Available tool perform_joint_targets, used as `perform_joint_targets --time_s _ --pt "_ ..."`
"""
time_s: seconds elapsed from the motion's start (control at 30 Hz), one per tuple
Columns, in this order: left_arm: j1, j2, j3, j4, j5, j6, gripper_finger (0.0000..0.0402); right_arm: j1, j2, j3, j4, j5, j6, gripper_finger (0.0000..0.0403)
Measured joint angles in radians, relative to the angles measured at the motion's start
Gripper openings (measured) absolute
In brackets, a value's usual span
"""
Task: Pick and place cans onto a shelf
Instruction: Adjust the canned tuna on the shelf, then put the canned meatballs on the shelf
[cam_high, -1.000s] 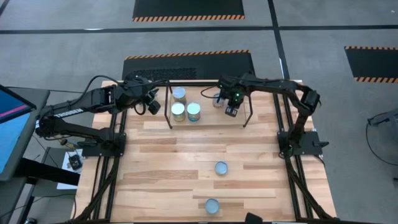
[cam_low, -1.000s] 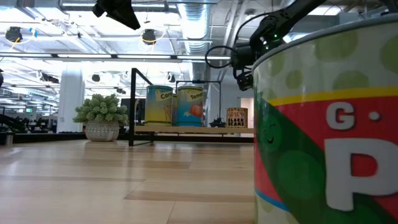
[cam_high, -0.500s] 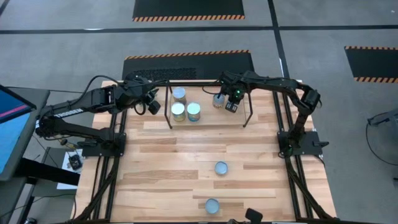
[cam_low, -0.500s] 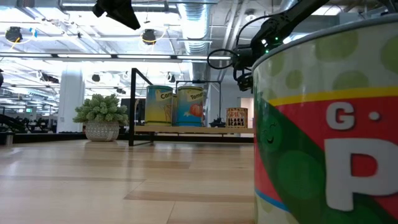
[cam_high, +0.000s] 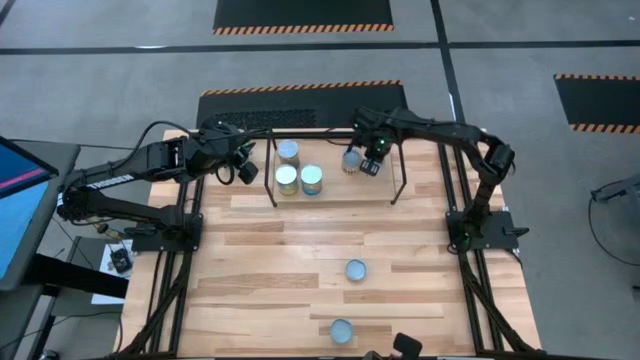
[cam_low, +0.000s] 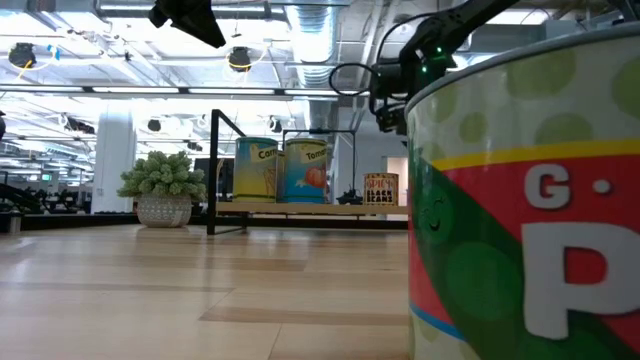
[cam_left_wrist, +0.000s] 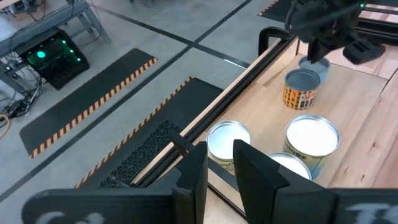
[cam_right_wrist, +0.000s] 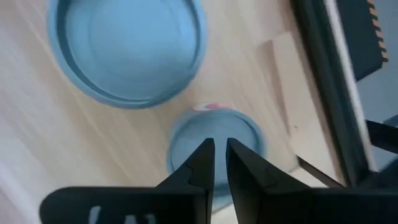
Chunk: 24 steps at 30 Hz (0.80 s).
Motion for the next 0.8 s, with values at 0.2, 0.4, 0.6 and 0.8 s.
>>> perform_joint_targets --time_s 0.2,0.4,0.6,0.8 --pt "0.0 0.0 0.0 0.0 0.0 0.003 0.0068 0.021 0.0 0.14 -0.21 0.002 0.126 0.0065" --pt "0.0 0.0 0.0 0.0 0.0 0.018 0.0068 0.131 0.0 0.314 -0.34 -0.067 0.194 0.0065" --pt "0.0 0.0 0.0 0.0 0.0 0.035 0.0068 0.327 -0.002 0.371 -0.369 -0.253 0.079 0.0065" --pt "0.0 0.0 0.0 0.0 0.001 0.053 0.0068 0.528 -0.002 0.24 -0.322 -0.284 0.186 0.0065"
